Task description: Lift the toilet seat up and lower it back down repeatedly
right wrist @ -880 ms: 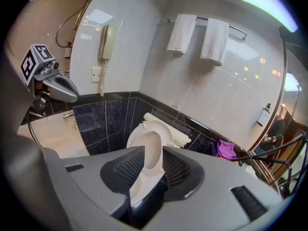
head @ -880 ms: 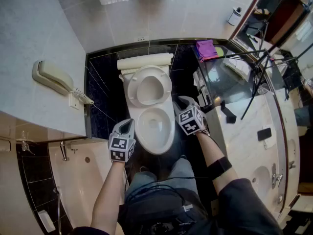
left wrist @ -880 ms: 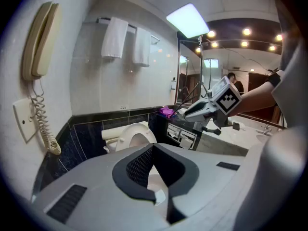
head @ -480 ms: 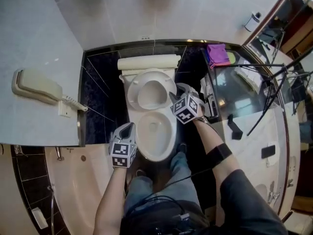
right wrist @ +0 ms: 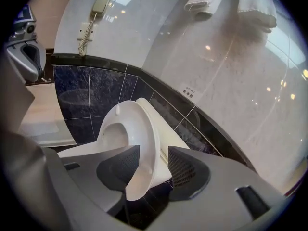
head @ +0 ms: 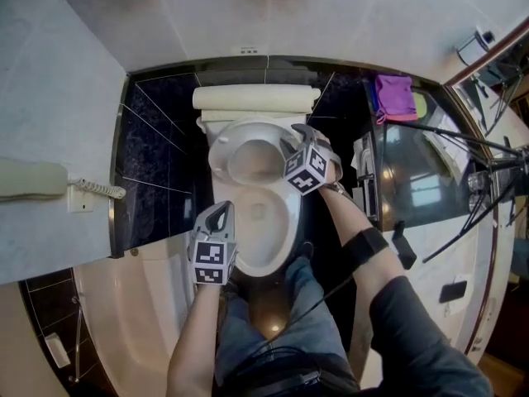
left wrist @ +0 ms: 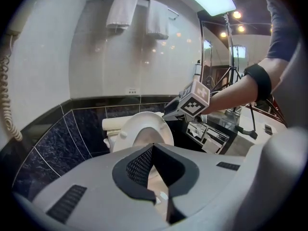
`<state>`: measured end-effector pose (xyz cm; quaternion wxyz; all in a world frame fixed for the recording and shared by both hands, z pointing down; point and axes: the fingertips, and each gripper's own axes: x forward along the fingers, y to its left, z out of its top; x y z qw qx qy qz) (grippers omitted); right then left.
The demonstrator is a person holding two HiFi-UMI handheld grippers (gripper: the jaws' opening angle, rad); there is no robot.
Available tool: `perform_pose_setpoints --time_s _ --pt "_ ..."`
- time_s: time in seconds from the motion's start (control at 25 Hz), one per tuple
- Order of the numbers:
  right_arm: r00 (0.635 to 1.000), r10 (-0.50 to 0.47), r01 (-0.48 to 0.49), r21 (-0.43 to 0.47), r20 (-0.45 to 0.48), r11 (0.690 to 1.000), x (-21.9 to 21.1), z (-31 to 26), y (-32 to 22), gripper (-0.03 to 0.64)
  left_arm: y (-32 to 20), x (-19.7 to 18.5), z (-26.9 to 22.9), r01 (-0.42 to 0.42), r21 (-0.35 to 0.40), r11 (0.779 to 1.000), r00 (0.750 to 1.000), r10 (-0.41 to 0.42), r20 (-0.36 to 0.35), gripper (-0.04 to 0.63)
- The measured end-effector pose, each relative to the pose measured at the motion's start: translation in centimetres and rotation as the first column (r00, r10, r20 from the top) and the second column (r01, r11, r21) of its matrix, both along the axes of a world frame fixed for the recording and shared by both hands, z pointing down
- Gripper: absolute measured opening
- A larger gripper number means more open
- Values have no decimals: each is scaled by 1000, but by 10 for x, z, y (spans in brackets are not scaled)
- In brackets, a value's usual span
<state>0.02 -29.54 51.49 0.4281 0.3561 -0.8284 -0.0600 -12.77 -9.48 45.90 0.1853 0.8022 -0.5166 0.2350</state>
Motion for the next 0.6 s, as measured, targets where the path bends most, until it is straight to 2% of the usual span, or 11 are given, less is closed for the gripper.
perform_pose_setpoints --time_s 0.12,0.36,0.6 --pt "999 -48 48 -16 -6 999 -10 15 -9 202 -5 8 9 17 -13 1000 1000 -17 6 -3" --pt "992 -104 107 35 -64 994 -20 26 -24 100 -8 11 28 46 -37 998 999 -46 1 -4" --pt "988 -131 134 28 -77 991 -20 26 -24 90 -1 15 42 66 -66 996 998 -66 -7 -3"
